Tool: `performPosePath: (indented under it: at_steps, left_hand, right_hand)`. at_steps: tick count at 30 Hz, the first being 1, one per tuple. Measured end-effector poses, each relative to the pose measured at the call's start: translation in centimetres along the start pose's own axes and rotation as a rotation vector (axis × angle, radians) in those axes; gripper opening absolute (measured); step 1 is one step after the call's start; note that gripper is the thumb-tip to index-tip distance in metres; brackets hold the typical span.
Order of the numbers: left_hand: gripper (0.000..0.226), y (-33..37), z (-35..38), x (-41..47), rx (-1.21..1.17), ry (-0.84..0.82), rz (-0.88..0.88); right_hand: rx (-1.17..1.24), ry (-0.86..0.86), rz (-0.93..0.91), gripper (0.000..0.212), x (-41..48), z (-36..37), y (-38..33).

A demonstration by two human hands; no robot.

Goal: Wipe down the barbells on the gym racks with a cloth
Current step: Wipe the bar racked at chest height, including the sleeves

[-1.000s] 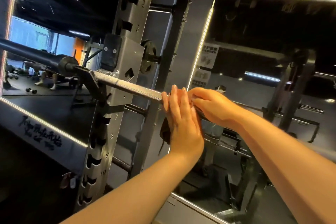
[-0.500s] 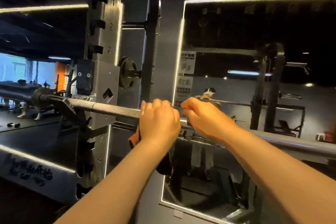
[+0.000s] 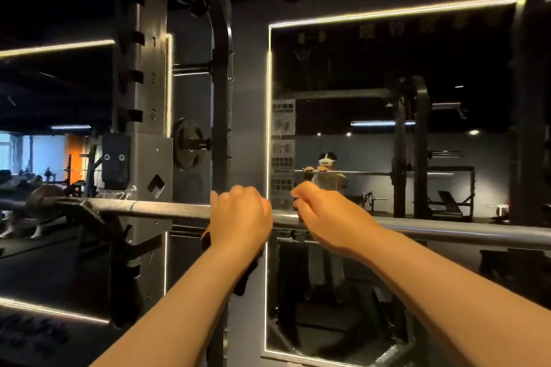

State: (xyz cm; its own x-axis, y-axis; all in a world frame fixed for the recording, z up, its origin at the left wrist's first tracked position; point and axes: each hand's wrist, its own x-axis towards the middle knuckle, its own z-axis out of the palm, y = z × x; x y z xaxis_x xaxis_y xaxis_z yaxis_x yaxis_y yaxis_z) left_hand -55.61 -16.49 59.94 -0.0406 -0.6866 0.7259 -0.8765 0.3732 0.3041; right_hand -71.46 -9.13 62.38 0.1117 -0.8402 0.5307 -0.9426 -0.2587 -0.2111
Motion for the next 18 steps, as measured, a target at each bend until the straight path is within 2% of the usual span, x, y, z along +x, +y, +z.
performPosePath:
  at_steps: [3,7,11,13,18]
  left_hand:
    - [0.026,3.0,0.1,-0.5,-0.008,-0.095,0.105]
    - [0.028,3.3,-0.8,-0.4,-0.18,-0.177,0.21]
    - [0.029,0.3,-1.7,0.9,-0.019,-0.094,0.043]
    - [0.033,0.7,-1.4,0.9,-0.034,-0.079,-0.034]
    - [0.03,5.0,0.3,-0.7,-0.01,-0.054,0.058]
  right_hand:
    - [0.002,0.003,0.02,0.03,-0.7,-0.5,0.2]
    - [0.024,-0.009,0.027,0.033,-1.6,-1.2,0.5]
    - [0.017,-0.021,0.026,0.034,-2.6,-1.7,1.4]
    - [-0.01,-0.009,0.026,0.033,-3.4,-2.0,2.0]
    - [-0.1,0.033,0.042,0.034,-4.8,-2.5,3.6]
